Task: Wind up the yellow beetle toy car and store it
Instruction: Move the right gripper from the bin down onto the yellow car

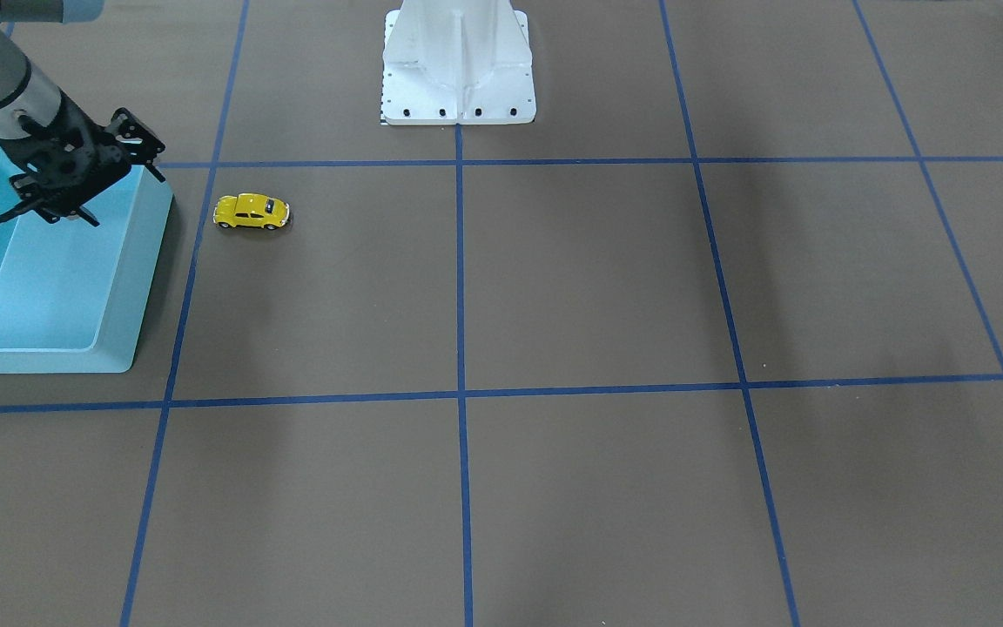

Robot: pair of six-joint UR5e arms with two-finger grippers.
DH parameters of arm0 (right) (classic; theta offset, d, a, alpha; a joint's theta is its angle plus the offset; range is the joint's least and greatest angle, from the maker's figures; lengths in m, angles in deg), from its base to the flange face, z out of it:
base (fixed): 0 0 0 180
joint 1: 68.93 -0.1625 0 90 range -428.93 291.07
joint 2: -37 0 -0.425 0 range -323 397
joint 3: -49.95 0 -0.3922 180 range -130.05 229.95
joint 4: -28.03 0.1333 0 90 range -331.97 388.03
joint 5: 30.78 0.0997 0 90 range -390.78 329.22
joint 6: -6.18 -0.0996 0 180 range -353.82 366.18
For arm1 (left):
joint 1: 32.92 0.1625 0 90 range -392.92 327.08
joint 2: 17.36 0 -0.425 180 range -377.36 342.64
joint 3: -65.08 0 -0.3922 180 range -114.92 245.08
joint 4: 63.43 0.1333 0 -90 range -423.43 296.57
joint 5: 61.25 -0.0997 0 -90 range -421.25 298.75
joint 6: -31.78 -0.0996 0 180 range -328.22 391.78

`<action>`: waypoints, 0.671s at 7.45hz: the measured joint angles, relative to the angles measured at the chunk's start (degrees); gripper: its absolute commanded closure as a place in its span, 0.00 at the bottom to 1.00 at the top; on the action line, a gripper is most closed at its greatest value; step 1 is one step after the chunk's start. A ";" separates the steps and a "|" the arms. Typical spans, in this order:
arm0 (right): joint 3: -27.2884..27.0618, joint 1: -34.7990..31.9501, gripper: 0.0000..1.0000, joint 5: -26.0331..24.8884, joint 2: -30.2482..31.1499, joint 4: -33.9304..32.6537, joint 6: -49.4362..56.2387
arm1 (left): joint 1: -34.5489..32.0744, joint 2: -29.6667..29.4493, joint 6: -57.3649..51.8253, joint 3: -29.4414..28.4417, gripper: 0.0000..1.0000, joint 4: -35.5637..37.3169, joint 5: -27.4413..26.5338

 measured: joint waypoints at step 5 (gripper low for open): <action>-2.52 14.50 0.00 -10.31 -1.95 0.30 4.26 | -0.11 0.16 1.31 -0.74 0.00 -0.07 0.05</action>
